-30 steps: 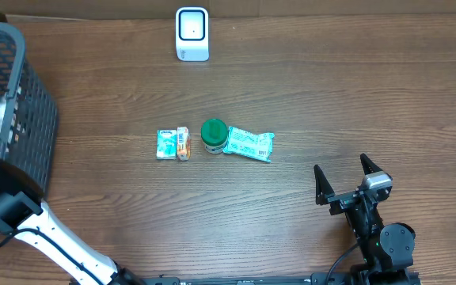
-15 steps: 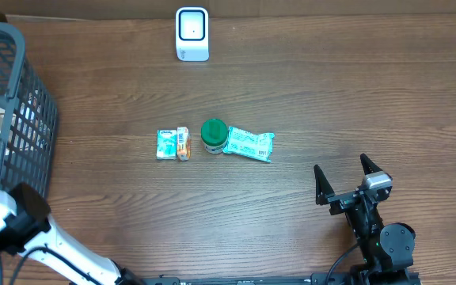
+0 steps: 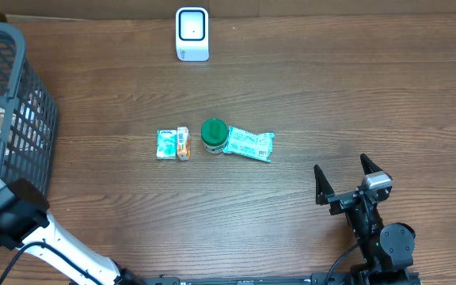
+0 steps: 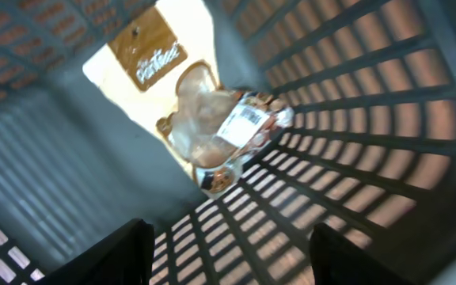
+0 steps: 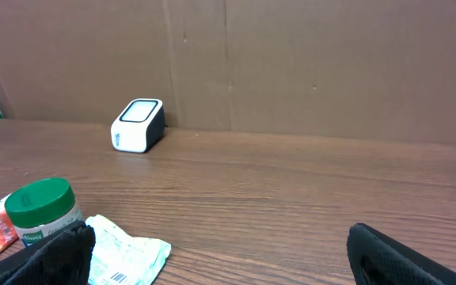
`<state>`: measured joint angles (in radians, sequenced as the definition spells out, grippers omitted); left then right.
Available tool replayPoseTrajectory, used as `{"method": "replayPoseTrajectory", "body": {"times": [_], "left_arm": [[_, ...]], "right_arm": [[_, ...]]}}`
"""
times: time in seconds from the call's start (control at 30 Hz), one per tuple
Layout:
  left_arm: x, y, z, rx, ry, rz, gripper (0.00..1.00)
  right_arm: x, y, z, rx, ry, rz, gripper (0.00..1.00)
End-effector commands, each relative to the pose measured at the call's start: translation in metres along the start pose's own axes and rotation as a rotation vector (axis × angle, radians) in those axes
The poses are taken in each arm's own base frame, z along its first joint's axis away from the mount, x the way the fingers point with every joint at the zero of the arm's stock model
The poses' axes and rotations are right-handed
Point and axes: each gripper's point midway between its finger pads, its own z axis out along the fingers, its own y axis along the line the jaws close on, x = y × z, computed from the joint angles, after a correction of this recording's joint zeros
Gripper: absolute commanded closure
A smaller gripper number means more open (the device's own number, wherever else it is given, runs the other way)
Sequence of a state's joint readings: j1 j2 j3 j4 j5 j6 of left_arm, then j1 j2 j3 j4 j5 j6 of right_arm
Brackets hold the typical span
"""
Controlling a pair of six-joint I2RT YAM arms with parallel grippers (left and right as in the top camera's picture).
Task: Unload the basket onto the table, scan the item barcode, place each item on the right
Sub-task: 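Grasp the brown PanTree bag in the basket with the left gripper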
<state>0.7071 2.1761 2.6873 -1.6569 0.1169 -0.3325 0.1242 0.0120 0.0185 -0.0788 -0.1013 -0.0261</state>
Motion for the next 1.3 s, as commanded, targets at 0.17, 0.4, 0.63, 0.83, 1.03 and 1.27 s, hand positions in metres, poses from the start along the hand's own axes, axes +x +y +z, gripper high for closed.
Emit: {"method": "replayPoseTrajectory", "body": {"times": [0.17, 0.4, 0.63, 0.83, 1.03, 1.27], "left_arm": [[0.006, 0.047, 0.074, -0.151, 0.091, -0.028, 0.32], [0.013, 0.077, 0.144, -0.181, 0.103, 0.0, 0.11], [-0.015, 0.074, 0.176, -0.146, -0.039, 0.171, 0.01], [-0.028, 0.073, 0.195, -0.134, -0.121, 0.277, 0.01], [-0.019, 0.079, 0.216, -0.135, -0.13, 0.325, 0.0], [0.005, 0.089, 0.239, -0.139, -0.097, 0.326, 0.01]], "right_arm": [[0.002, 0.0, 0.0, -0.003, -0.001, -0.001, 0.0], [0.002, 0.0, 0.0, -0.003, -0.002, -0.001, 0.0], [0.002, 0.0, 0.0, -0.003, -0.002, -0.001, 0.0], [0.002, 0.0, 0.0, -0.003, -0.002, -0.001, 0.0], [0.002, 0.0, 0.0, -0.003, -0.002, -0.001, 0.0], [0.002, 0.0, 0.0, -0.003, -0.002, -0.001, 0.0]]}}
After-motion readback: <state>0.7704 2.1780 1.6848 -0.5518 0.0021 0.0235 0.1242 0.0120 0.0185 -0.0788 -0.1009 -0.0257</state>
